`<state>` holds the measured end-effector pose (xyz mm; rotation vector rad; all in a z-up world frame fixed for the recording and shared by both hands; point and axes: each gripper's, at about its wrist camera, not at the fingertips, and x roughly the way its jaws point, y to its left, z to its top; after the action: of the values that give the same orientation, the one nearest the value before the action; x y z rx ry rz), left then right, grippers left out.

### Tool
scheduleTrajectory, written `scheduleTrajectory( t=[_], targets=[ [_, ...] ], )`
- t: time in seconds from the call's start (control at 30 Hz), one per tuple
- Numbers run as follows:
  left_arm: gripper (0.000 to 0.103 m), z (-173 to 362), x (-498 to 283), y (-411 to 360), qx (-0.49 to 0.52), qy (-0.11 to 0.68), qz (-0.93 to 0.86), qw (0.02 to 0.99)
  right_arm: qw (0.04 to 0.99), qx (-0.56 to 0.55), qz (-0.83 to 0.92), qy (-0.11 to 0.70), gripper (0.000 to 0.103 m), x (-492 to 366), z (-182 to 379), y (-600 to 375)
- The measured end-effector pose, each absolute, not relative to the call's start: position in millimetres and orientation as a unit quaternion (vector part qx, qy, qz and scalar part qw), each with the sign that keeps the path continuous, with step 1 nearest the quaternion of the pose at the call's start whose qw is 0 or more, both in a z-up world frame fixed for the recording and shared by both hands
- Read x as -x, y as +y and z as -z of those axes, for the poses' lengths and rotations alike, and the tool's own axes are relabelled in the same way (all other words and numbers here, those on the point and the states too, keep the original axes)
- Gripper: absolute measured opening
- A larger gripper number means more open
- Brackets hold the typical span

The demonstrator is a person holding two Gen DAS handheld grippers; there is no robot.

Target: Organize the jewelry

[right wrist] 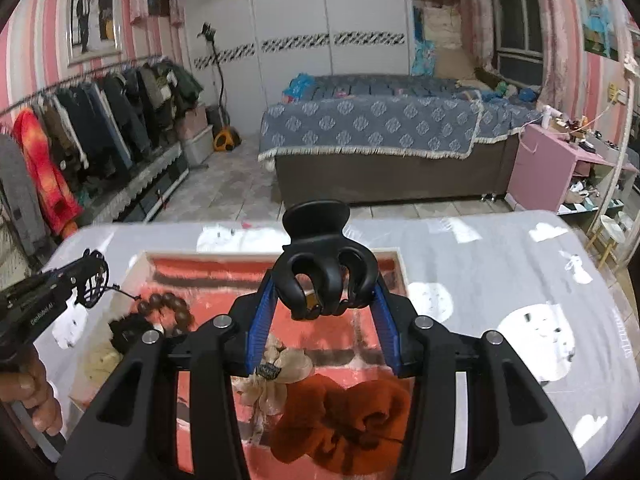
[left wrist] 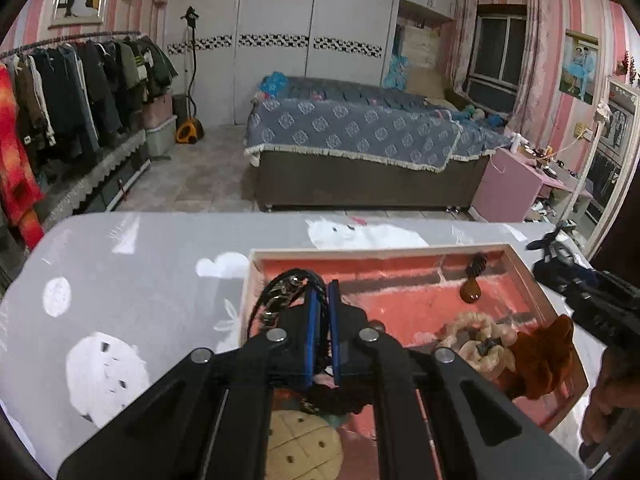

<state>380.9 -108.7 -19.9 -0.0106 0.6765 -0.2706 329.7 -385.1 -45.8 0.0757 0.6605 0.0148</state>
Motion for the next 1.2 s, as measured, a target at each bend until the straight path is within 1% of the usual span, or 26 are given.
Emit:
scheduleTrajectory(
  t=[0.27, 0.5, 0.57, 0.6, 0.63, 0.67, 0.77, 0.87, 0.93, 0.97, 1.0, 1.03, 1.1, 1.2],
  targets=[
    [0.006, 53, -389, -127, -0.017, 0.373, 0.128, 0.919, 0.925, -0.039, 0.001, 0.378, 0.046, -348, 84, -388],
    [0.007, 64, -394, -131, -0.020, 0.383, 0.123, 0.915, 0.917, -0.037, -0.002, 0.398, 0.047, -351, 88, -387],
    [0.015, 66, -394, -134, -0.024, 0.386, 0.124, 0.914, 0.917, -0.046, -0.002, 0.397, 0.056, -350, 88, -390],
    [0.033, 65, -392, -134, -0.023, 0.385, 0.121, 0.915, 0.918, -0.050, -0.003, 0.393, 0.063, -348, 86, -391],
    [0.053, 63, -390, -132, -0.018, 0.381, 0.116, 0.917, 0.920, -0.053, -0.001, 0.389, 0.065, -347, 84, -393],
    [0.059, 59, -387, -130, -0.011, 0.376, 0.117, 0.919, 0.919, -0.056, -0.001, 0.389, 0.065, -347, 82, -393],
    [0.062, 38, -378, -121, 0.012, 0.362, 0.122, 0.924, 0.926, -0.060, -0.003, 0.373, 0.065, -339, 68, -393],
    [0.062, 11, -360, -112, -0.006, 0.345, 0.106, 0.932, 0.941, -0.064, -0.003, 0.332, 0.065, -315, 32, -392],
    [0.062, -8, -340, -91, -0.010, 0.331, 0.102, 0.938, 0.948, -0.067, -0.004, 0.312, 0.071, -297, 14, -392],
    [0.062, -13, -332, -83, -0.013, 0.326, 0.099, 0.940, 0.952, -0.065, -0.003, 0.300, 0.072, -282, 3, -393],
    [0.063, -20, -318, -68, -0.018, 0.318, 0.091, 0.943, 0.955, -0.063, 0.003, 0.290, 0.073, -268, -4, -393],
    [0.066, -24, -304, -54, -0.019, 0.312, 0.083, 0.946, 0.957, -0.062, 0.007, 0.282, 0.077, -254, -10, -394],
    [0.070, -25, -277, -24, -0.022, 0.309, 0.063, 0.949, 0.960, -0.060, 0.011, 0.274, 0.081, -226, -13, -394],
    [0.070, -9, -225, 26, -0.019, 0.314, 0.027, 0.949, 0.959, -0.068, 0.021, 0.275, 0.087, -181, -4, -394]
  ],
)
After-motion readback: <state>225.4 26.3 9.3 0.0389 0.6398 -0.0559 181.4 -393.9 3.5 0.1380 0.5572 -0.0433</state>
